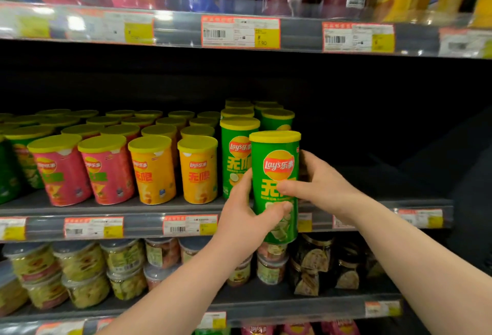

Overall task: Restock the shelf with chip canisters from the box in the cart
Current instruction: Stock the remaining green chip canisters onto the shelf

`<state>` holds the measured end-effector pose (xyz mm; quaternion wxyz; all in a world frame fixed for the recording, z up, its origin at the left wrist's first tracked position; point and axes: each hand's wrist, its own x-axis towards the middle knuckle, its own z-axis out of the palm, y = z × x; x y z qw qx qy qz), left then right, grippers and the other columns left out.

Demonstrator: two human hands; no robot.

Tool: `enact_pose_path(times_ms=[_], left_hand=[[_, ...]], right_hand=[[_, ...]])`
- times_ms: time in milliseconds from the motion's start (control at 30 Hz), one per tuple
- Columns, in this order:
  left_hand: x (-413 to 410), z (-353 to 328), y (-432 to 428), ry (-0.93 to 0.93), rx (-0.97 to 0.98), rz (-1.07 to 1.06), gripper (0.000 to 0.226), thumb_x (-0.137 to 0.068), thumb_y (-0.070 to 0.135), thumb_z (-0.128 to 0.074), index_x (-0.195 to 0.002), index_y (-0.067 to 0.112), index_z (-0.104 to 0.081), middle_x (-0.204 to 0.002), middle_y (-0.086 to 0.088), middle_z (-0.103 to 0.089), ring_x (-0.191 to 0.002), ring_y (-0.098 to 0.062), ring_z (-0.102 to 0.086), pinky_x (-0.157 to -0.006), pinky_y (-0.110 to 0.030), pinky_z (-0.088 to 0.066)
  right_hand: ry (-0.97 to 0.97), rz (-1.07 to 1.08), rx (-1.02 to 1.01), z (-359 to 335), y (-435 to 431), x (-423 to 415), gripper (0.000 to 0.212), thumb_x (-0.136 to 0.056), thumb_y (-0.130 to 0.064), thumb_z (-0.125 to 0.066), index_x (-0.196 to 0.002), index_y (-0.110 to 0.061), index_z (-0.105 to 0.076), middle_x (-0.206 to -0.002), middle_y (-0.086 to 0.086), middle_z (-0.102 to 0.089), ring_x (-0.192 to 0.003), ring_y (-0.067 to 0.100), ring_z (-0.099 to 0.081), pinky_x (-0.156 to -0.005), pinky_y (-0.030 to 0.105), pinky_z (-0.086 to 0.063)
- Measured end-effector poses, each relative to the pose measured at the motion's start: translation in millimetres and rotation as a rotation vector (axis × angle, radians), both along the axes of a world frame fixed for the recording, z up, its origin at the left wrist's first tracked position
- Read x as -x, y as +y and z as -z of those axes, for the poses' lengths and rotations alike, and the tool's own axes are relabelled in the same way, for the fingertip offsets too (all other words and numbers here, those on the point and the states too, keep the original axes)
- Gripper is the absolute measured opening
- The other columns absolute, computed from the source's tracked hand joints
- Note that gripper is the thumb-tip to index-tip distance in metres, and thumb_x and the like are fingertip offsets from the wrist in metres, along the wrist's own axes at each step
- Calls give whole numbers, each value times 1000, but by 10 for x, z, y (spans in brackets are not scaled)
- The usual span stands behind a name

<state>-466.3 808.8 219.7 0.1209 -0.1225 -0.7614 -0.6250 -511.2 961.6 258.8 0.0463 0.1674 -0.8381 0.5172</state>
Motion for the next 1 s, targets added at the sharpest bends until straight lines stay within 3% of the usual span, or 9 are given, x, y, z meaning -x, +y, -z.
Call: enact_pose_path(times_ms=[33, 100, 167, 267, 400, 500, 633, 833, 1000], left_hand=[[21, 20, -19, 43, 69, -31, 48, -81, 35, -72, -113, 55, -42, -105, 36, -47, -99, 15, -47, -84, -11, -40], [85, 93, -107, 157, 241, -155, 60, -76, 53, -65, -130, 33, -47, -115, 20, -46, -108, 2, -47, -93, -21, -41], [157, 208, -237, 295, 433, -274, 59, -74, 58, -53, -116, 17, -62, -108, 9, -56, -104, -11, -55, -88, -31, -46], [237, 389, -393, 376, 795, -436, 46, -76, 51, -49, -96, 15, -70, -95, -1, -65, -86, -24, -64, -73, -36, -50], [271, 463, -452, 371, 1068, -490, 45, -73, 53, -41, -91, 23, -69, -88, 5, -65, -76, -19, -64, -70, -30, -51], [273, 467, -468, 360, 1107, -493, 44, -72, 53, -40, -93, 25, -66, -90, 8, -63, -78, -17, -63, -71, -30, -51], [272, 502, -466, 342, 1119, -500, 43, -71, 53, -41, -97, 26, -63, -94, 7, -63, -83, -18, -63, -75, -34, -52], [257, 535, -443, 303, 1129, -518, 46, -71, 52, -40, -100, 25, -63, -97, 6, -62, -87, -19, -62, -78, -34, -51], [217, 531, -408, 276, 1136, -539, 45, -72, 51, -41, -102, 24, -61, -99, 5, -61, -91, -19, -59, -82, -31, -49]], right_hand=[[19, 5, 34, -25, 16, 26, 49, -75, -25, -77, -113, -37, -50, -113, -14, -61, -107, 7, -59, -93, 34, -49], [30, 27, 127, -76, 56, 109, 49, -76, -22, -76, -116, -32, -48, -114, -10, -61, -107, 10, -59, -92, 34, -49], [42, 95, 165, -121, 87, 215, 51, -76, -24, -76, -117, -29, -46, -118, -5, -60, -107, 12, -58, -92, 35, -49], [92, 184, 142, -139, 96, 333, 56, -77, -23, -76, -124, -23, -45, -116, -6, -55, -105, 10, -53, -87, 30, -44], [90, 201, 143, -53, 68, 458, 68, -77, -18, -76, -135, -14, -39, -126, 3, -54, -109, 16, -53, -87, 29, -41], [27, 188, 117, 38, 54, 515, 75, -79, -18, -75, -140, -11, -33, -141, 10, -46, -123, 24, -48, -89, 28, -39], [-9, 135, 30, 121, 89, 514, 78, -81, -17, -73, -144, -11, -28, -146, 11, -41, -131, 24, -41, -88, 23, -34], [-71, 137, -35, 280, 110, 531, 79, -78, -24, -77, -141, -11, -30, -144, 10, -43, -127, 25, -45, -89, 27, -37], [-79, 68, -6, 289, 132, 531, 72, -81, -21, -73, -140, -13, -33, -143, 8, -45, -112, 10, -42, -89, 24, -37]])
